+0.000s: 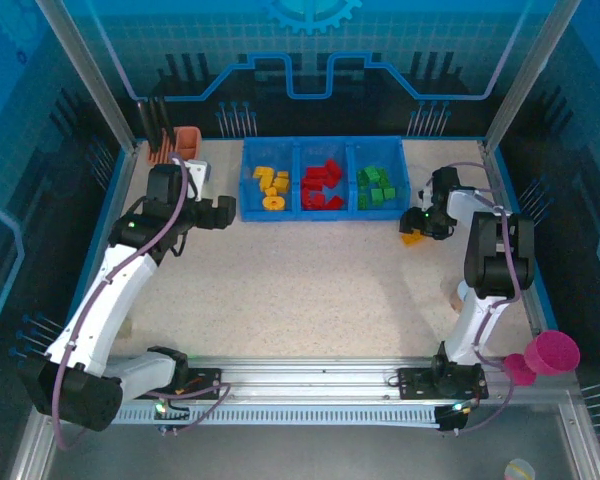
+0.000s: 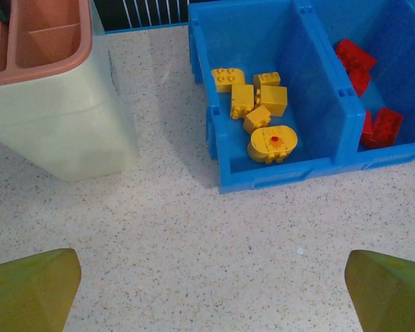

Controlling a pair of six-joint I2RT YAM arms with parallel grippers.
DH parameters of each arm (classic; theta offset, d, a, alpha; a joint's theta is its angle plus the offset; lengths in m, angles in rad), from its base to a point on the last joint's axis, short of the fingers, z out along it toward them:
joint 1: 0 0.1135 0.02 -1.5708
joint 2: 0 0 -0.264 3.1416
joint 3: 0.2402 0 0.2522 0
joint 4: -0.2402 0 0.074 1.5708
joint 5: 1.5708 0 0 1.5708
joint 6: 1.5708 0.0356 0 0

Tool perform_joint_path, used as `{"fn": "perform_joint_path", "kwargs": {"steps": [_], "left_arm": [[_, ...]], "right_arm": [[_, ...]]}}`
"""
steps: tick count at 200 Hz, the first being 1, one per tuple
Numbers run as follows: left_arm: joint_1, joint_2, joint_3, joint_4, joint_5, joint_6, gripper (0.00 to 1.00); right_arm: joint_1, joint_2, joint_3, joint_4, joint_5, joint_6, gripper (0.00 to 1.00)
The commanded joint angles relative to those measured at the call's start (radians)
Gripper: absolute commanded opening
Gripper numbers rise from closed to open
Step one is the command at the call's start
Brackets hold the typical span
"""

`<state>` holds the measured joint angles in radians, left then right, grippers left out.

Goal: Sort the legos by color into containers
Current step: Pick up the lego from the middle-right of the table.

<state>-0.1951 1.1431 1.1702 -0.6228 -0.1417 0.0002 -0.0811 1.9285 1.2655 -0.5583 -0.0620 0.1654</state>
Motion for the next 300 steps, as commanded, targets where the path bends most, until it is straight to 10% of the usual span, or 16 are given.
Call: {"fn": "perform_joint_path", "kwargs": {"steps": [1,120,220,300], "left_arm": [[0.011,0.005,0.027,0.002,-0.017,0.004,0.99],[0.012,0.002,-0.01,0.039,-0.006,-0.004,0.99],[0.013,-0.041,-0.037,0.032,-0.015,-0.008,0.99],[0.017,-0.046,-0.034,0.034,-0.001,0.013,0.99]], "right_arm": [[0.021,0.01,-0.007,-0.064,0.001,-0.023,0.68],[0.072,-0.066,-0.084,-0.139,0.059,-0.057,0.68],[0.088,-0.034,-0.05,-0.158,0.137,-0.112,0.28],[0.269,-0.332,0.094,-0.398,0.245,-0.124,0.24]]}}
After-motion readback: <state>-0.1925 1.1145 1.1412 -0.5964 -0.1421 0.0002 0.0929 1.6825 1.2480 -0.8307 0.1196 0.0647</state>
